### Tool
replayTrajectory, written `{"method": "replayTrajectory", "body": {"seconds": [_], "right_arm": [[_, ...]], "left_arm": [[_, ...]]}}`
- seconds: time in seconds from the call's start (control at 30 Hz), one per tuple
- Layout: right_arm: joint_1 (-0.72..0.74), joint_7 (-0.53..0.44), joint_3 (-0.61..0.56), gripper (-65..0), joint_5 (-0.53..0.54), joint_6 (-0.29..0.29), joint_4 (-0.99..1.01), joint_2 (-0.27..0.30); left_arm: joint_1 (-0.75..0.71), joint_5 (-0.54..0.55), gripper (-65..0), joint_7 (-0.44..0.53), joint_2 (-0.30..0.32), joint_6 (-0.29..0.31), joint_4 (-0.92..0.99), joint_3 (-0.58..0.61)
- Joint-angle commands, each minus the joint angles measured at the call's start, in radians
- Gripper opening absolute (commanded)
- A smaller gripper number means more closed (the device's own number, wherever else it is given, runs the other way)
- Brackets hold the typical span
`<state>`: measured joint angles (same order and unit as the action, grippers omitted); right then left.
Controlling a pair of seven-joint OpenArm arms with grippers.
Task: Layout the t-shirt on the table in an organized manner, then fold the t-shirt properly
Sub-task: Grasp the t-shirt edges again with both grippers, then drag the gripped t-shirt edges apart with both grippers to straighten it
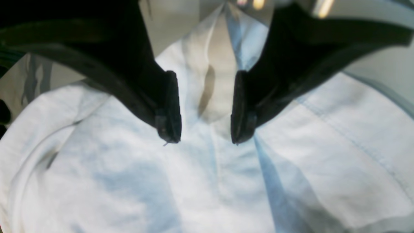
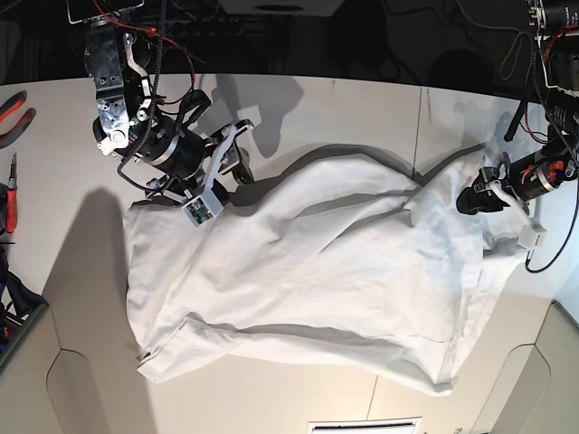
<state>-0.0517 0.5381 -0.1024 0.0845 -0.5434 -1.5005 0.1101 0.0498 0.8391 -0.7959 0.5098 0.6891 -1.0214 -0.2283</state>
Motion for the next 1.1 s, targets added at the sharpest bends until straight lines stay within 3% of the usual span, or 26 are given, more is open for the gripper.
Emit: {"method": "replayTrajectory", "body": {"seconds": [0.0,0.23,0.53,0.63,0.73,0.97,1.07], "right_arm": [[0.027,-0.030,0.002,-37.6,0.010,-0.001,0.020,0.000],[0.134,-0.140,0.002,-37.6,0.013,-0.002,0.270,0.000],[0.195,-0.175,0.002,-38.1,0.021,-0.003,0.302,-0.011],[0.209,-0.179,0.002,-45.2,0.039,-0.003,0.302,-0.033],[0.216,-0.180,0.002,-65.0,0.038,-0.002,0.302,-0.062],[0.220,-0.167,0.002,-65.0,0.039,-0.002,0.260,-0.077],[0.220,-0.061,0.002,-65.0,0.041,-0.002,0.180,-0.077]], "left_arm": [[0.017,0.018,-38.4,0.015,0.019,0.009,-0.015,-0.006],[0.017,0.018,-38.4,0.015,0.019,0.009,-0.015,-0.006],[0.017,0.018,-38.4,0.025,0.019,0.009,-0.015,-0.006],[0.017,0.018,-38.4,0.031,0.019,0.009,-0.015,-0.006],[0.017,0.017,-38.4,0.030,0.019,0.009,-0.015,-0.006],[0.016,0.011,-38.4,0.029,0.020,0.009,-0.015,-0.006],[0.017,0.009,-38.4,0.029,0.020,0.009,-0.015,-0.006]]}}
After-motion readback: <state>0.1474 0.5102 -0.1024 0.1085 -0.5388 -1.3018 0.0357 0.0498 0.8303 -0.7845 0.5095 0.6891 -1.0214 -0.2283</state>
